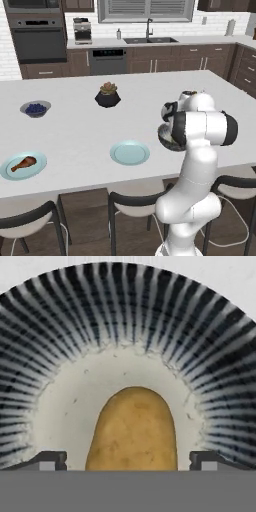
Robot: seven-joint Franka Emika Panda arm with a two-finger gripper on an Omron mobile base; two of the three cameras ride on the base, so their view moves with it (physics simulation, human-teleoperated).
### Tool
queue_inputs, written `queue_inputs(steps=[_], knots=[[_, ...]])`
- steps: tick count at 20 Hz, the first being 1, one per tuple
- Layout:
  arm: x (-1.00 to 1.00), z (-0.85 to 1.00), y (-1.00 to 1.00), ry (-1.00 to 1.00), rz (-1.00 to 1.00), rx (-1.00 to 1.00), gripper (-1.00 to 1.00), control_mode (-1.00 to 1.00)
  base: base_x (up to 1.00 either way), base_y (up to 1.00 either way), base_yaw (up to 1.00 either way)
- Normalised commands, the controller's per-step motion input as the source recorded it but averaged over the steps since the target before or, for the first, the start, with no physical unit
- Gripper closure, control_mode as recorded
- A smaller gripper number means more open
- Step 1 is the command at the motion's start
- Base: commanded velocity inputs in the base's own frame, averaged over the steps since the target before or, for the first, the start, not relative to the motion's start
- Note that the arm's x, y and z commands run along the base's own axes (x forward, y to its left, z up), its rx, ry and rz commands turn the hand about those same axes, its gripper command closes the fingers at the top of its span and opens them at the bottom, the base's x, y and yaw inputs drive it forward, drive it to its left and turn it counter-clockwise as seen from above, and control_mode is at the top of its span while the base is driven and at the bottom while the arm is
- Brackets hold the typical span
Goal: Pick the chicken drumstick and potato from their plates and place them in the bowl. Then put the bowl in the fridge.
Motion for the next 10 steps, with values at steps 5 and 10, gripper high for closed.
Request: queue_inputs(steps=[5,10], knots=[[-0.69,0.42,0.14,-0.07,0.02,0.0,-1.0,-1.0,0.0,0.0,0.0],[-0.92,0.53,0.55,-0.01,0.1,0.0,-1.0,-1.0,0.0,0.0,0.0]])
